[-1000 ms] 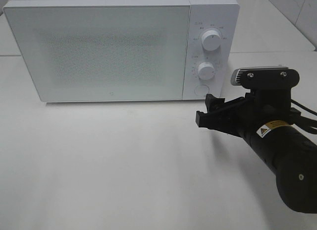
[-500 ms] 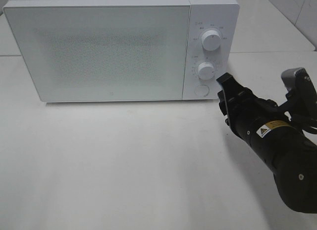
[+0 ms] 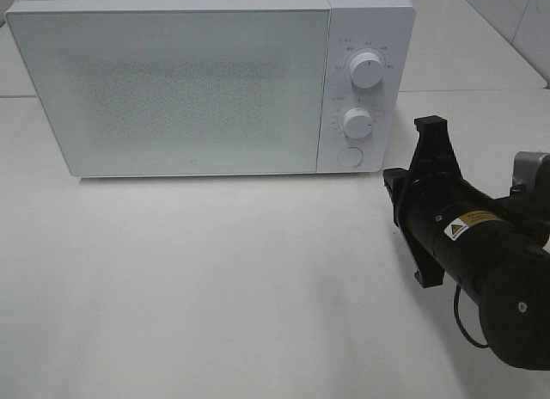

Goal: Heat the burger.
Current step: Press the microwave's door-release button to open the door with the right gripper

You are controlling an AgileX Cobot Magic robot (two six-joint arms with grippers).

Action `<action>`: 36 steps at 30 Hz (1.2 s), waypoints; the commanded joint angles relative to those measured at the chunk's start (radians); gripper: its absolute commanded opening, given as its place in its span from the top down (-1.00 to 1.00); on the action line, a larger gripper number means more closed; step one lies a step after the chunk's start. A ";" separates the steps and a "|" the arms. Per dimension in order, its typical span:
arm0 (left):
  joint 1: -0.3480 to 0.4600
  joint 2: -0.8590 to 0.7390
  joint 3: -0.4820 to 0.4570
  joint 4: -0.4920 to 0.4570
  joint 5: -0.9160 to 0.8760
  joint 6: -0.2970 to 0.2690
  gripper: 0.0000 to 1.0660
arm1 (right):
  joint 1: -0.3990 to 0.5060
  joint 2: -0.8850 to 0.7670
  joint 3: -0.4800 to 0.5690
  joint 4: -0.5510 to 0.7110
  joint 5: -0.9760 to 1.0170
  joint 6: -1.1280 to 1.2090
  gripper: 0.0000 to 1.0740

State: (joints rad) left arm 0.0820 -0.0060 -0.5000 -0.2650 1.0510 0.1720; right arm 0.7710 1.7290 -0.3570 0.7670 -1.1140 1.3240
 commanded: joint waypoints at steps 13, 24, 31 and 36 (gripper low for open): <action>0.003 -0.020 0.001 -0.006 -0.012 0.001 -0.88 | 0.000 0.022 -0.033 0.079 0.026 0.022 1.00; 0.003 -0.020 0.001 -0.006 -0.012 0.001 -0.88 | 0.000 0.160 -0.140 0.075 0.015 0.044 1.00; 0.003 -0.020 0.001 -0.006 -0.012 0.001 -0.88 | 0.000 0.220 -0.198 0.071 0.019 0.044 1.00; 0.003 -0.019 0.001 -0.006 -0.012 0.001 -0.88 | -0.052 0.259 -0.242 -0.002 0.038 0.048 1.00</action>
State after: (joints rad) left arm 0.0820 -0.0060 -0.5000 -0.2650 1.0510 0.1720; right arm 0.7260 1.9880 -0.5890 0.7860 -1.0790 1.3700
